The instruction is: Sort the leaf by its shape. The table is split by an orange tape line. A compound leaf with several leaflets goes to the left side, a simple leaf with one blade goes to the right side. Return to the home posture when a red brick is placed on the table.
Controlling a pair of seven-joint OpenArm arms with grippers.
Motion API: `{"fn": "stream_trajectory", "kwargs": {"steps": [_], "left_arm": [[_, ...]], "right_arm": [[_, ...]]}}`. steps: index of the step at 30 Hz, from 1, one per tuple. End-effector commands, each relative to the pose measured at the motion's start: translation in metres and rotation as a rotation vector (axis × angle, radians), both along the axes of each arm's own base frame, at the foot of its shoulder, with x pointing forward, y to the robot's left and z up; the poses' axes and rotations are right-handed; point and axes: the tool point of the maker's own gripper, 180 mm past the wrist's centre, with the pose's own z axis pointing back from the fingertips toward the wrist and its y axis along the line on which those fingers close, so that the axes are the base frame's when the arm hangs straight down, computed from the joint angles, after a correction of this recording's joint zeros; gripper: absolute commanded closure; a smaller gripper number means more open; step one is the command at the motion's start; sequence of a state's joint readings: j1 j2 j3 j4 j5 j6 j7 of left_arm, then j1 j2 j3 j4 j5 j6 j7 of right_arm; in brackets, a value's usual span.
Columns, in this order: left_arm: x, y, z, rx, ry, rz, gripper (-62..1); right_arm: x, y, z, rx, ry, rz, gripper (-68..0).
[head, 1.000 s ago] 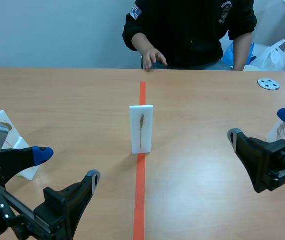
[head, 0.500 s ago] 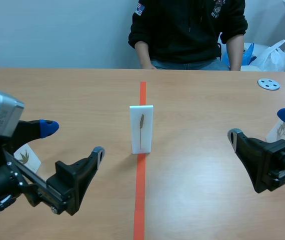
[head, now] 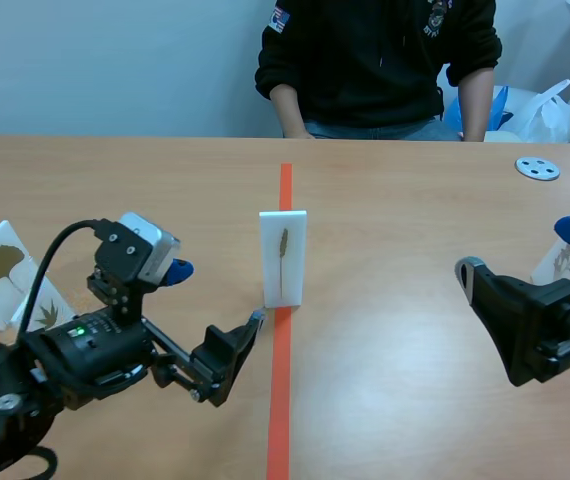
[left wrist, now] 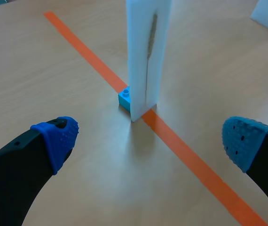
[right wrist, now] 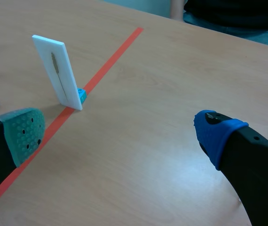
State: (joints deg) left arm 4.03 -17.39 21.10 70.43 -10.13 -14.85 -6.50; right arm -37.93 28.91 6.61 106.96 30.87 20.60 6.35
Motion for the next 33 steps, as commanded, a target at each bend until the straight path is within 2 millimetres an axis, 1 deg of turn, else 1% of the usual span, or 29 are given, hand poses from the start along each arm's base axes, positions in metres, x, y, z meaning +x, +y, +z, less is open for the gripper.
{"fn": "stream_trajectory", "kwargs": {"steps": [1, 9, 14, 20, 28, 29, 32, 33], "left_arm": [[0.011, -0.011, 0.015, -0.033, -0.056, -0.009, -62.3], [0.039, -0.042, 0.002, -0.051, -0.072, -0.035, -62.3], [0.053, -0.056, -0.001, -0.059, -0.096, -0.034, -62.3], [0.055, -0.074, -0.005, -0.061, -0.1, -0.056, -62.3], [0.057, -0.076, -0.001, -0.068, -0.113, -0.052, -62.3], [0.058, -0.076, -0.001, -0.068, -0.114, -0.051, -61.6], [0.06, -0.074, 0.0, -0.061, -0.122, -0.036, -48.5], [0.062, -0.072, 0.0, -0.056, -0.127, -0.025, -45.5]], "right_arm": [[0.005, 0.001, 0.009, 0.015, -0.038, -0.001, -67.9], [0.005, 0.001, 0.009, 0.015, -0.038, -0.001, -67.9], [0.005, 0.001, 0.009, 0.015, -0.038, -0.001, -67.9], [0.005, 0.001, 0.011, 0.018, -0.045, -0.001, -67.9], [0.005, 0.001, 0.011, 0.019, -0.048, -0.001, -67.9], [0.005, 0.001, 0.011, 0.019, -0.048, -0.001, -67.9], [0.005, 0.001, 0.011, 0.02, -0.048, -0.001, -67.9], [0.005, 0.001, 0.011, 0.02, -0.048, -0.001, -67.9]]}}
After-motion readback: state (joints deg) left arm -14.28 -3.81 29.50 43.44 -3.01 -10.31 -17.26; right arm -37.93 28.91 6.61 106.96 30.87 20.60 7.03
